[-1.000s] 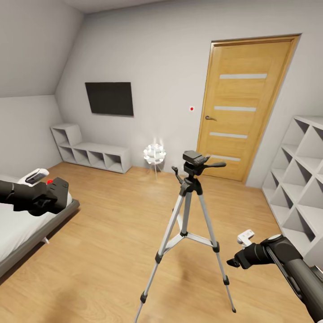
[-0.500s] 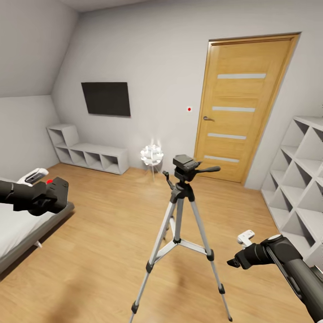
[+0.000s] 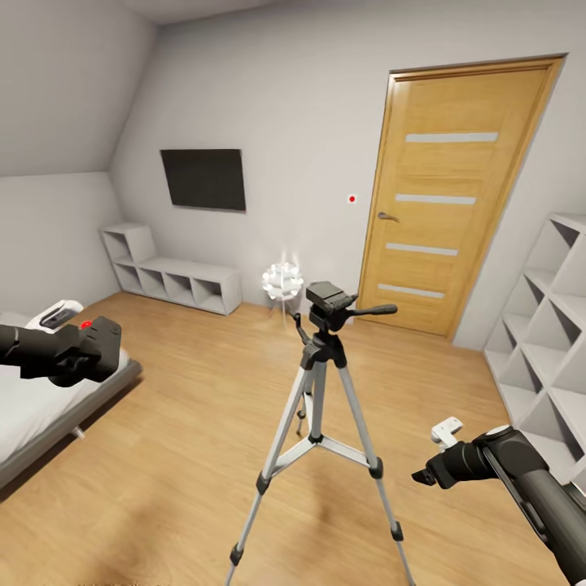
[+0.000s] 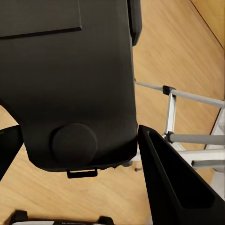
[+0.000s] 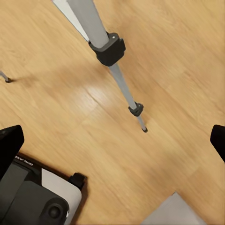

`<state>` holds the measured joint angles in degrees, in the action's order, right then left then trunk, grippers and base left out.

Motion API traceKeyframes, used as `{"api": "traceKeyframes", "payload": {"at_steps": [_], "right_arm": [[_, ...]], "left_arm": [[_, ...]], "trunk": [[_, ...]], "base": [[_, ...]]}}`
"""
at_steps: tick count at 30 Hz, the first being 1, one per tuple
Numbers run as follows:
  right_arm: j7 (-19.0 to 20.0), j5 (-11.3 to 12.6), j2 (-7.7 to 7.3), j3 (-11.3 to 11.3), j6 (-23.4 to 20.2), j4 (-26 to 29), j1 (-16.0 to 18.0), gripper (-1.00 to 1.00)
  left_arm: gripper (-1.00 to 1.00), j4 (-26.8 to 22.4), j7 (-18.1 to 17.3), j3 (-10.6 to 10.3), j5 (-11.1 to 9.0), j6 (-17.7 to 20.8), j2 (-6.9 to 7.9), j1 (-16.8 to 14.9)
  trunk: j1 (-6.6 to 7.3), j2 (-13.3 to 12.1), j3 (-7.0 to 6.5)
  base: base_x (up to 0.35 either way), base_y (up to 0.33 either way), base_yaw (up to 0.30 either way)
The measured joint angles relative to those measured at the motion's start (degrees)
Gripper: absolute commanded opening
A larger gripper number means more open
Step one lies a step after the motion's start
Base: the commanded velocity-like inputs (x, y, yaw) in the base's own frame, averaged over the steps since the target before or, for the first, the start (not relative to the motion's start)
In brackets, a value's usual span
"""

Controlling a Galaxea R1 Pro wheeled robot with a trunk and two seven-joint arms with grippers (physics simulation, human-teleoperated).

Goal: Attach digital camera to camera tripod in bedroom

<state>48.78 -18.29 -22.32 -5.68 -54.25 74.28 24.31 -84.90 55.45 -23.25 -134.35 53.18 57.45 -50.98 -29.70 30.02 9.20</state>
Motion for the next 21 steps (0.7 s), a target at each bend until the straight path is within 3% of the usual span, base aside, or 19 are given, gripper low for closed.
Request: {"api": "traceKeyframes", "payload": {"at_steps": [10,21], "right_arm": [[0.0,0.0,0.03,0.0,0.0,0.0,0.0,1.0],[-0.1,0.0,0.04,0.0,0.0,0.1,0.0,1.0]], "left_arm": [[-1.0,0.1,0.0,0.2,0.0,0.0,0.04,0.0],[-1.0,0.0,0.1,0.2,0.1,0.0,0.04,0.0]], "trunk": [[0.01,0.0,0.0],[0.03,0.0,0.0]], "base": [[0.019,-0.007,0.026],[0.258,-0.127,0.001]]}}
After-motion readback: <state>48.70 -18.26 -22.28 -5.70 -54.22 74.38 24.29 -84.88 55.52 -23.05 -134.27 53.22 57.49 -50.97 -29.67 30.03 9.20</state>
